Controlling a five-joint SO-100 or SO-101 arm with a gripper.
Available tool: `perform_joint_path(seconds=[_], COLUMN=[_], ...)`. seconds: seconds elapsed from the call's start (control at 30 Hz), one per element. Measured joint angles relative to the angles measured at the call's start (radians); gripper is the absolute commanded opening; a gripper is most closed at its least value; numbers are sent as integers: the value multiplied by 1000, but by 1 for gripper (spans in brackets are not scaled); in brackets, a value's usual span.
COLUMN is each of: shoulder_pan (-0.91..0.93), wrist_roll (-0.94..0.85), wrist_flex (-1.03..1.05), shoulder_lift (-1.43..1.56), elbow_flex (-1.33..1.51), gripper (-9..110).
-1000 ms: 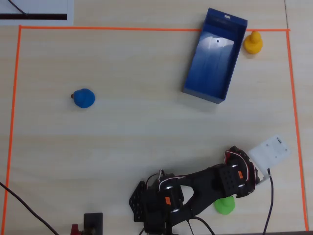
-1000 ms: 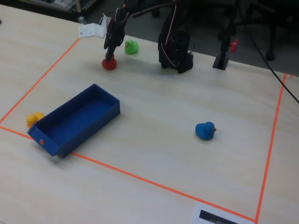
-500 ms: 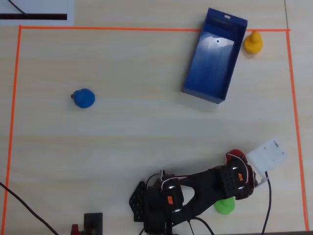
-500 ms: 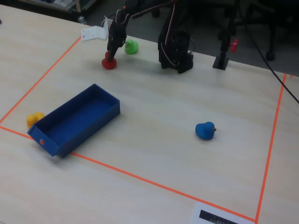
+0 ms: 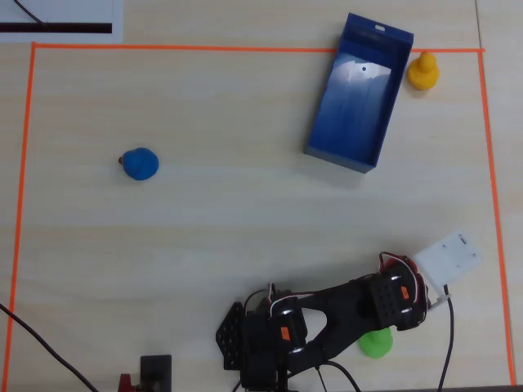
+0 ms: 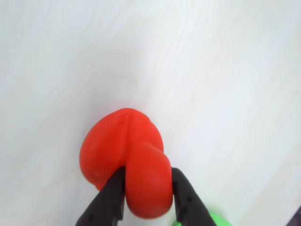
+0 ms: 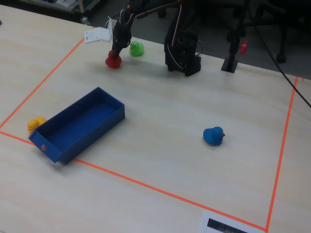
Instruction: Grasp red duck and put it into box.
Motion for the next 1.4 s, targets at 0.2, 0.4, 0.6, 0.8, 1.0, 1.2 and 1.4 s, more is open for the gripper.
perform_joint_path(seconds=[0.2,0.4,0.6,0.8,1.0,1.2,1.4], shoulder_pan=[-173,-445,-707,-864,-951,-968,-951], wrist_roll=[308,604,673,675,650,600,548], wrist_flex=[267,459,463,407,354,333,218], shoulder_lift=[0,-84,-219,-379,-551,-753,-891], elbow_flex=[-273,-687,-1015,-1127,-1160,-1261,-1313], gripper=[0,0,0,0,0,0,0])
